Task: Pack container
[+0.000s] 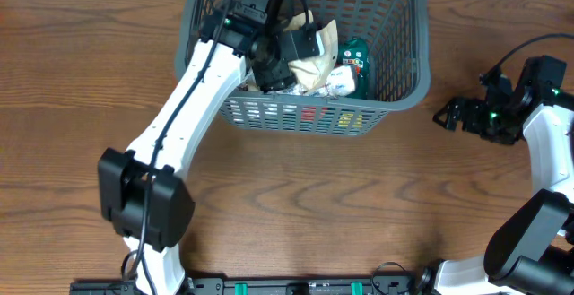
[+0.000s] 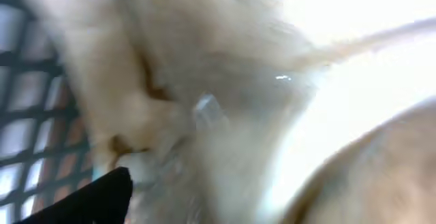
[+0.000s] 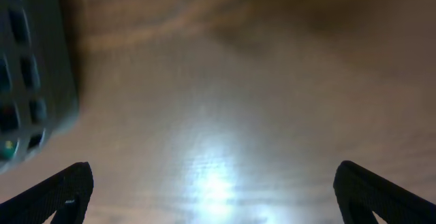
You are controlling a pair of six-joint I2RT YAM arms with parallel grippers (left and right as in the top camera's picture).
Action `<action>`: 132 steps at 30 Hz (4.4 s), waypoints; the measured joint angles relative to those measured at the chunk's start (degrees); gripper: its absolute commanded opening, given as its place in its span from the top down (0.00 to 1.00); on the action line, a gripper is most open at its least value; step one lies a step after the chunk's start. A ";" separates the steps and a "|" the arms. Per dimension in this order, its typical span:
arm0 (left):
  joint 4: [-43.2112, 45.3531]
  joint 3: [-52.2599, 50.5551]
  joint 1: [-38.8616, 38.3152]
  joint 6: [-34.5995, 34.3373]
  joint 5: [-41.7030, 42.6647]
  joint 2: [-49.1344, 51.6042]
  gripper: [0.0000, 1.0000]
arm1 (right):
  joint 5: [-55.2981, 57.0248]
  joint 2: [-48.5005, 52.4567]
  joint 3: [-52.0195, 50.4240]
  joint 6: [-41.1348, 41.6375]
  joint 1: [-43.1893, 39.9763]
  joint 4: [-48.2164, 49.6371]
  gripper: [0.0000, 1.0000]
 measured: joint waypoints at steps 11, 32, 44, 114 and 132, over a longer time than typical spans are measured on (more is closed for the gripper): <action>0.17 1.27 10.58 -21.81 -2.19 -17.40 0.12 | 9.66 -1.64 4.35 -0.07 5.57 9.60 0.01; -11.45 -16.09 24.63 -33.03 -2.38 -46.51 0.10 | 16.04 -29.35 10.78 0.13 11.37 -5.40 0.01; -2.40 -45.99 24.63 -36.98 -2.84 -73.55 0.09 | 15.76 -51.60 -9.84 2.43 11.37 -9.40 0.01; 0.79 -56.57 24.63 -38.27 -6.51 -81.85 0.01 | 14.23 -93.70 -65.48 2.71 28.13 40.57 0.01; 0.81 -56.57 24.63 -38.27 -6.51 -81.85 0.01 | 18.03 -93.70 -67.14 3.63 28.55 40.57 0.01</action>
